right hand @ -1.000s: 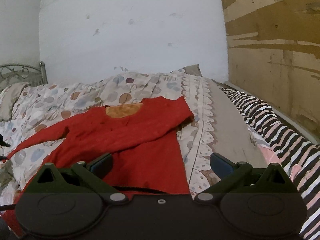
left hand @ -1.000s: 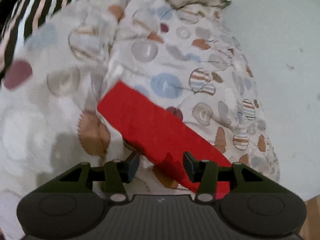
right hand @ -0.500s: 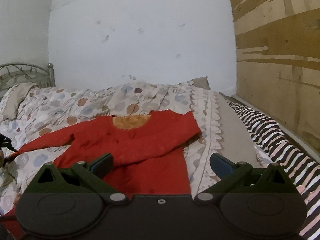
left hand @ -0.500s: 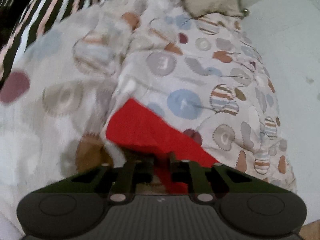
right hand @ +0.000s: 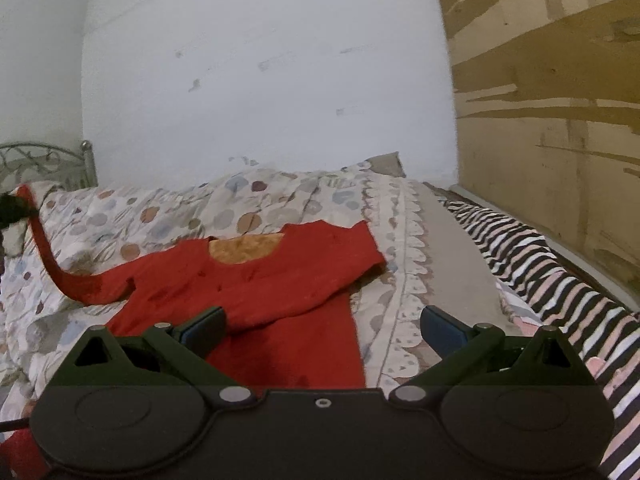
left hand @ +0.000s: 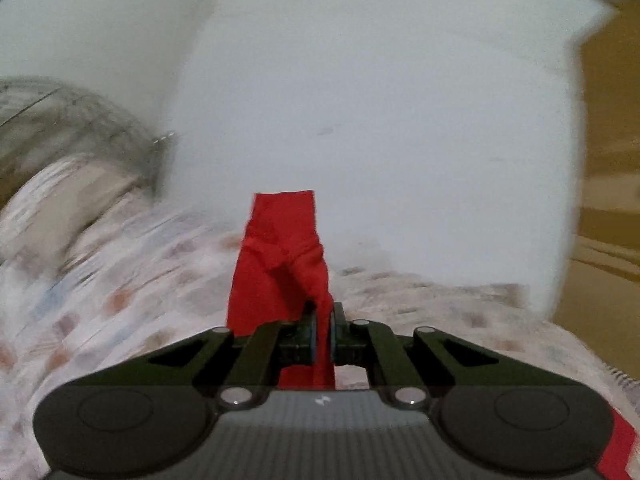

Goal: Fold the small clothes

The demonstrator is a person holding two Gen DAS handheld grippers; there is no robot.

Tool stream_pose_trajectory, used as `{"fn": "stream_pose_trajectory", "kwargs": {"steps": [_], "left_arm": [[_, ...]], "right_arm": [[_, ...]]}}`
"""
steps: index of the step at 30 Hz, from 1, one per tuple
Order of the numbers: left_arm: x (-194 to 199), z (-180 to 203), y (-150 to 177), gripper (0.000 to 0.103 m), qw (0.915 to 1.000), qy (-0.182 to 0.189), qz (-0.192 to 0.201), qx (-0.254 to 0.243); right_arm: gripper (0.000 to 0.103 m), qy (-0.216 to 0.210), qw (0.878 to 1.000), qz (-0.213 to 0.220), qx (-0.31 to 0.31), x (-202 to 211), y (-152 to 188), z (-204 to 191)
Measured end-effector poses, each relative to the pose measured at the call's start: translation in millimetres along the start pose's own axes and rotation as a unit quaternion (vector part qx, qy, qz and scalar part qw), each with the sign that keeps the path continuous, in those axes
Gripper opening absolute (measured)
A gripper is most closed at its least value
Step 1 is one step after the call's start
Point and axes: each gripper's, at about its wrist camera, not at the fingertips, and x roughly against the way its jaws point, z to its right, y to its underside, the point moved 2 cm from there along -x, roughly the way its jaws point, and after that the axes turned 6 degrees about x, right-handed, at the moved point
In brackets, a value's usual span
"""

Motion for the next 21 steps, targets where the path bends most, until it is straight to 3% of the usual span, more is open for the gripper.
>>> {"fn": "stream_pose_trajectory", "kwargs": {"steps": [4, 8, 12, 18, 21], "left_arm": [[9.8, 74.8, 11.2, 0.005, 0.9898, 0.106, -0.003, -0.096], [18.7, 123.7, 48.1, 0.005, 0.9756, 0.169, -0.038, -0.135], [35.2, 155.8, 97.6, 0.005, 0.9605, 0.208, -0.057, -0.176], [58.8, 183.6, 168.5, 0.005, 0.9333, 0.239, -0.126, -0.236], [61.9, 180.6, 187.7, 0.006, 0.9277, 0.237, -0.161, -0.240]], "right_arm": [[0.103, 0.015, 1.000, 0.004, -0.003, 4.6, -2.6, 11.2], [0.103, 0.031, 0.999, 0.009, -0.010, 9.7, -3.4, 21.6], [0.103, 0.040, 0.999, 0.008, -0.019, 13.2, 0.1, 29.2], [0.103, 0.041, 0.999, 0.004, -0.014, 13.4, 2.5, 33.5], [0.103, 0.038, 0.999, 0.003, -0.018, 11.4, 3.4, 33.8]]}}
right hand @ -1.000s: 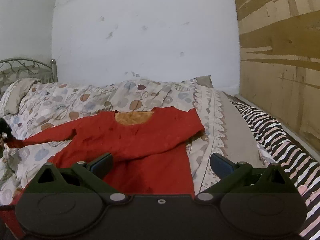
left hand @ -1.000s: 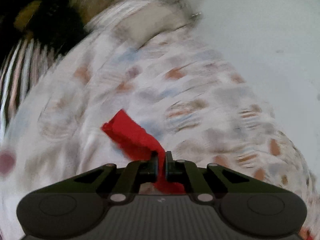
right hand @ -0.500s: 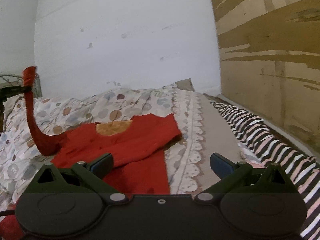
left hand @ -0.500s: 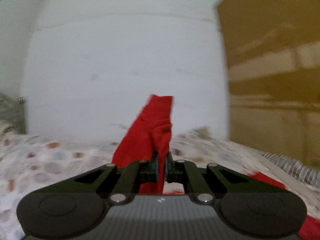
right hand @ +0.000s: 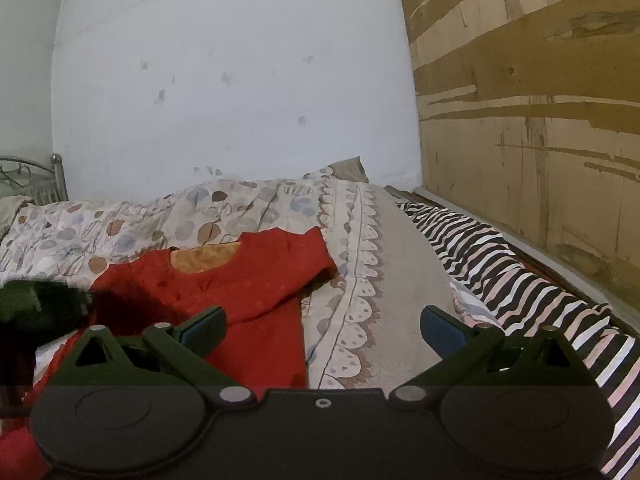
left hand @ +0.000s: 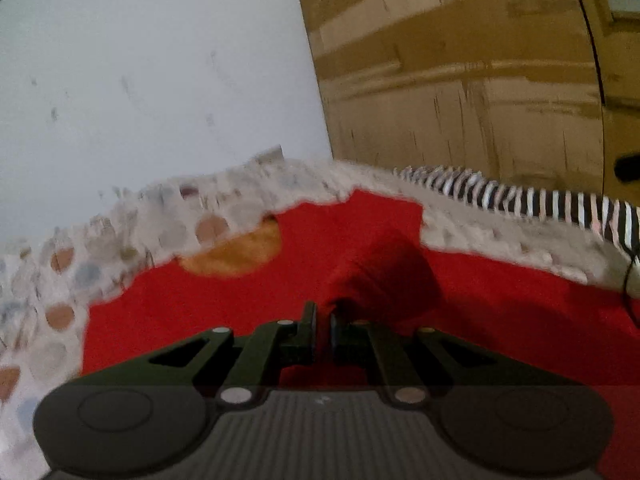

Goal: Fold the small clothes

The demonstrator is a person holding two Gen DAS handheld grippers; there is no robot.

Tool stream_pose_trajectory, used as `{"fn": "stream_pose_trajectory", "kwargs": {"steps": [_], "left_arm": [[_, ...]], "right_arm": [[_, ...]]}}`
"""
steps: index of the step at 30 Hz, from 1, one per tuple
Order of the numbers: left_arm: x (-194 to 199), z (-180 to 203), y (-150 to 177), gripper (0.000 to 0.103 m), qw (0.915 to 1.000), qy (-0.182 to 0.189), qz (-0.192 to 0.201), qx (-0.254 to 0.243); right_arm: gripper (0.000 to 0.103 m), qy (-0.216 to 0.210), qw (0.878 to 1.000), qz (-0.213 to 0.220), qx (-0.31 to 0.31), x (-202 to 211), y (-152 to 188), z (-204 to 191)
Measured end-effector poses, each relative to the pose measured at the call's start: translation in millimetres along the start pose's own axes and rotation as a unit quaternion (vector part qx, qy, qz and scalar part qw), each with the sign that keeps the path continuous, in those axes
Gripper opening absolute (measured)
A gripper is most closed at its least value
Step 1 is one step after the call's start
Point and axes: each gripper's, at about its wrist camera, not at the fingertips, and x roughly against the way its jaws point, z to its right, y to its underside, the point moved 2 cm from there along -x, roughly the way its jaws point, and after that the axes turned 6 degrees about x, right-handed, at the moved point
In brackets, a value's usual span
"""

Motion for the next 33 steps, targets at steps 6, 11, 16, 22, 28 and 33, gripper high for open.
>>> {"fn": "stream_pose_trajectory", "kwargs": {"steps": [6, 11, 16, 22, 28, 33], "left_arm": [[2.3, -6.2, 17.6, 0.051, 0.9979, 0.010, -0.045, 0.046], [31.3, -12.7, 22.9, 0.092, 0.9956, 0.018, -0.049, 0.078], [56.6, -44.8, 26.7, 0.102, 0.9914, -0.031, -0.057, 0.113], [52.1, -112.6, 37.6, 0.102, 0.9706, -0.194, -0.085, 0.114], [8.6, -153.0, 42.2, 0.102, 0.9606, -0.258, -0.095, 0.040], [-37.7, -169.5, 41.0, 0.102, 0.9559, -0.277, -0.097, -0.005]], "right_arm": [[0.103, -0.019, 1.000, -0.014, 0.018, -12.1, -1.8, -5.7], [0.103, -0.049, 0.996, -0.027, 0.065, -31.5, -22.5, -16.2], [0.103, -0.145, 0.985, -0.070, 0.060, -73.6, -42.0, -36.5], [0.089, -0.218, 0.964, -0.138, 0.061, -129.6, -30.9, -85.1], [0.075, -0.230, 0.951, -0.186, 0.091, -155.1, -14.1, -115.0], [0.073, -0.212, 0.951, -0.208, 0.087, -163.8, -0.8, -118.4]]}}
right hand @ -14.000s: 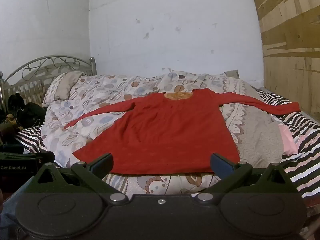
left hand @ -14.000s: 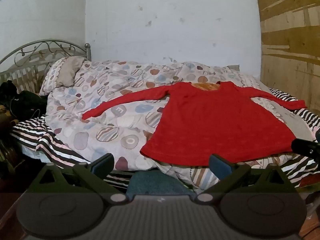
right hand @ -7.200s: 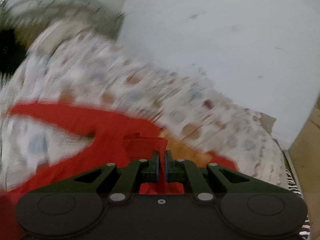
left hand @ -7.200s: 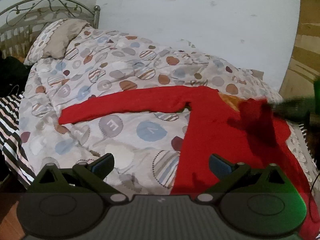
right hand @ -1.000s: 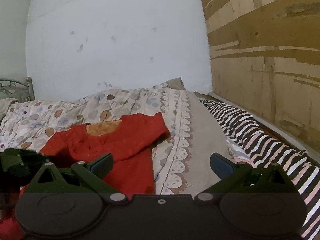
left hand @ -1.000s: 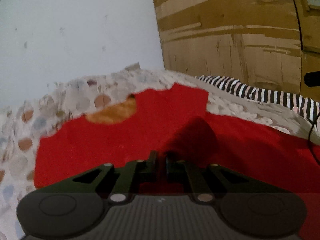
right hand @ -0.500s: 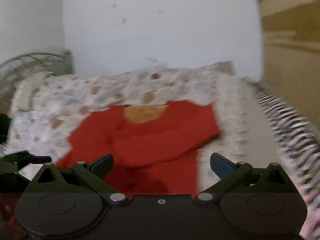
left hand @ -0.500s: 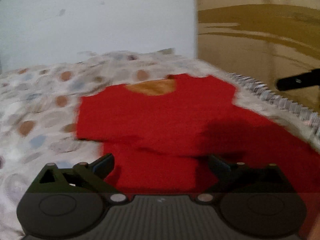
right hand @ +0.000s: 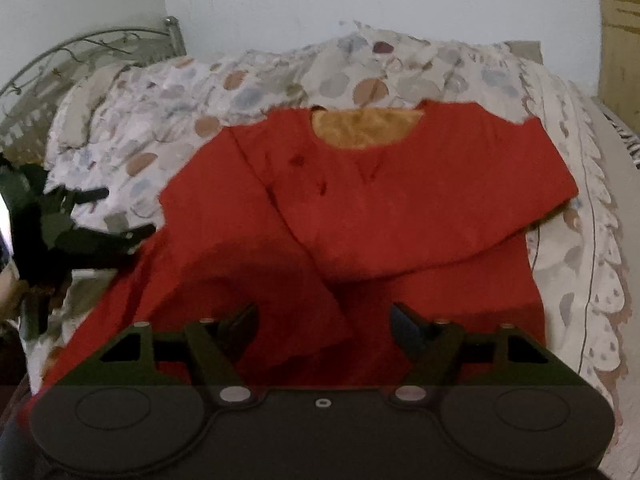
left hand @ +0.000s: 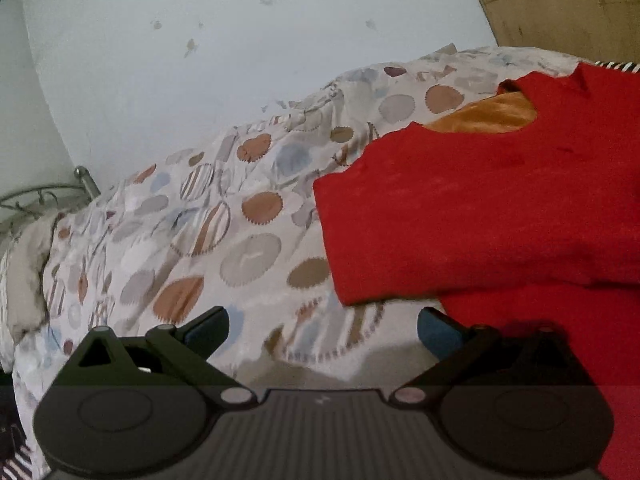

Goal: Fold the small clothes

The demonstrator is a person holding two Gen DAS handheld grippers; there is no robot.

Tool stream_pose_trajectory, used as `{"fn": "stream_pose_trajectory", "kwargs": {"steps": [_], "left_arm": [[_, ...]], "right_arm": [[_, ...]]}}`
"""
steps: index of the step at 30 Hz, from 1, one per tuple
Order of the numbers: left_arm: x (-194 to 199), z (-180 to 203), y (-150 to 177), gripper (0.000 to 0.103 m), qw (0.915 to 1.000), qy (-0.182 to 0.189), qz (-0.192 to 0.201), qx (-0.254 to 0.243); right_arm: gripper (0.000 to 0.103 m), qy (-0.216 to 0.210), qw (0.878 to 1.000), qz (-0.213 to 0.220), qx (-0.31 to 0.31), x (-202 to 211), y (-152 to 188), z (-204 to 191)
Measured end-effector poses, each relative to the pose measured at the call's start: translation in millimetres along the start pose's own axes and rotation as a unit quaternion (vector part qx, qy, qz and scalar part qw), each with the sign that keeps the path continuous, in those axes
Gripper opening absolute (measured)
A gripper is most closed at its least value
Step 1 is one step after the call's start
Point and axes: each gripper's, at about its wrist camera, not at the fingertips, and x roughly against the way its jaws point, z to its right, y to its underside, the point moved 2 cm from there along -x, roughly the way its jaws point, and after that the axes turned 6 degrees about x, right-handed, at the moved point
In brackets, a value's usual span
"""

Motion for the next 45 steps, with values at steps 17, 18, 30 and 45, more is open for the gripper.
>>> {"fn": "stream_pose_trajectory", "kwargs": {"steps": [17, 18, 30, 45], "left_arm": [[-21.5, -21.7, -18.0, 0.073, 0.9957, -0.021, 0.019, 0.088], [-23.7, -24.7, -15.4, 0.073, 0.9950, -0.016, 0.009, 0.098], [20.1, -48.0, 12.5, 0.092, 0.9925, -0.015, -0.035, 0.116], [148.5, -41.1, 56.4, 0.102, 0.9711, 0.076, -0.066, 0.216]], "right_arm": [[0.042, 0.018, 1.000, 0.009, -0.012, -14.3, 15.8, -4.1], [0.042, 0.019, 1.000, 0.010, -0.010, -13.6, 16.7, -3.9], [0.065, 0.091, 0.995, 0.005, 0.048, 16.9, 34.7, -3.3], [0.068, 0.244, 0.968, -0.035, -0.055, 144.1, 125.7, 69.5]]}}
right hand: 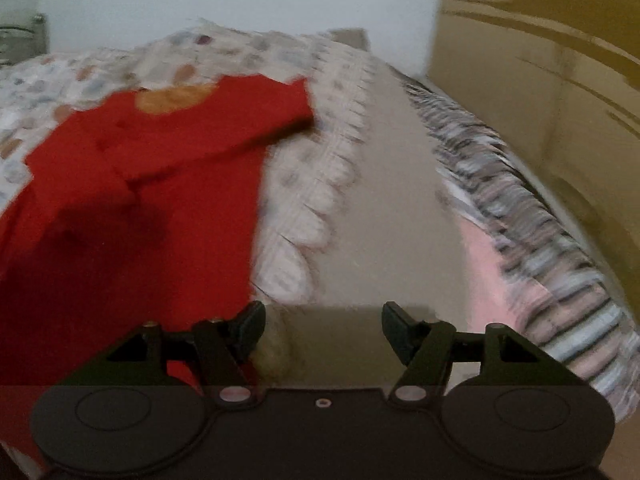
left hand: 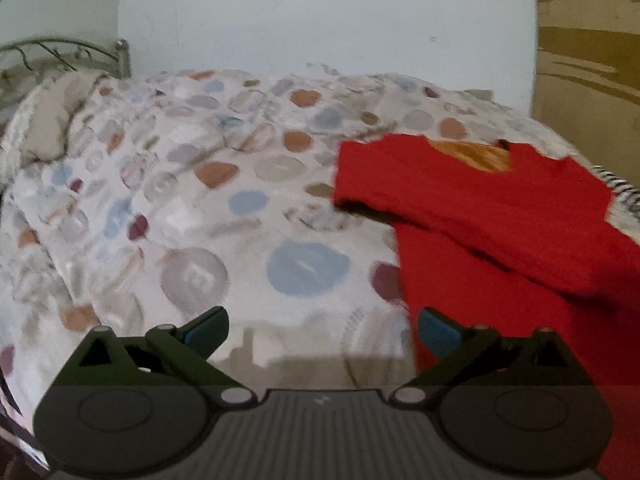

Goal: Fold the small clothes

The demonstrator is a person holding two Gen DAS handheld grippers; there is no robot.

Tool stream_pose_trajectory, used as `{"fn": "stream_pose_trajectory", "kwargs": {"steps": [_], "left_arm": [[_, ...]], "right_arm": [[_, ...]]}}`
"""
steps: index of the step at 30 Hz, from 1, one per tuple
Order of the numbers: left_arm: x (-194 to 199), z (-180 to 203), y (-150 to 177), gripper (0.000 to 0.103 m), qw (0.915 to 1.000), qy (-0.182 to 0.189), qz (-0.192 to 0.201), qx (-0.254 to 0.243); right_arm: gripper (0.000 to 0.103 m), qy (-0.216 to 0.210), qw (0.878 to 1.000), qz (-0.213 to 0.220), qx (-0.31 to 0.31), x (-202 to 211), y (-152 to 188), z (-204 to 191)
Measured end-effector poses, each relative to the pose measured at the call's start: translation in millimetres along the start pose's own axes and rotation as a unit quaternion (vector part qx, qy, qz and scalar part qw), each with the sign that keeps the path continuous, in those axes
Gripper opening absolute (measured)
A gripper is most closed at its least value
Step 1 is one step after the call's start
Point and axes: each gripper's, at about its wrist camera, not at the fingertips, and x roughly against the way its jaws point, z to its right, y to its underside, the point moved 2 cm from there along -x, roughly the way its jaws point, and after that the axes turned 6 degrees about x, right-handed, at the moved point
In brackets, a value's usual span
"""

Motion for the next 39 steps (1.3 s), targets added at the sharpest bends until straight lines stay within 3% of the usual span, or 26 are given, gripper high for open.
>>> {"fn": "stream_pose_trajectory", "kwargs": {"steps": [7, 11, 14, 17, 21, 28, 33, 39], "left_arm": [[34.6, 9.4, 25.2, 0.102, 0.9989, 0.033, -0.014, -0.032], [44.7, 14.5, 35.6, 0.102, 0.9985, 0.026, -0.024, -0.042], [55.6, 17.0, 39.4, 0.102, 0.9983, 0.028, -0.027, -0.042], [71.6, 22.2, 43.3, 0.102, 0.9984, 0.025, -0.025, -0.044], [88.9, 29.3, 49.3, 0.103, 0.9978, 0.013, -0.026, -0.059], [109.5, 30.6, 54.0, 0.103, 0.9976, 0.014, -0.034, -0.058], [117.0, 27.5, 54.0, 0.103, 0.9982, 0.017, -0.034, -0.046], [117.4, 31.6, 60.6, 0.103, 0.9975, 0.034, -0.044, -0.045]], "right_arm": [[0.079, 0.056, 0.997, -0.042, -0.023, 40.7, 63.5, 48.5], [0.091, 0.077, 0.996, -0.030, -0.030, 59.5, 79.9, 63.8], [0.101, 0.042, 0.998, 0.021, -0.037, 73.2, 78.4, 64.0], [0.102, -0.029, 0.995, 0.093, -0.013, 86.5, 73.8, 47.2], [0.103, -0.090, 0.986, 0.128, 0.052, 85.5, 70.3, 8.2], [0.102, -0.097, 0.962, 0.157, 0.202, 66.8, 81.8, -70.0], [0.102, -0.075, 0.935, 0.196, 0.287, 64.7, 94.0, -110.1], [0.102, -0.055, 0.898, 0.209, 0.382, 53.3, 104.2, -140.6]]}}
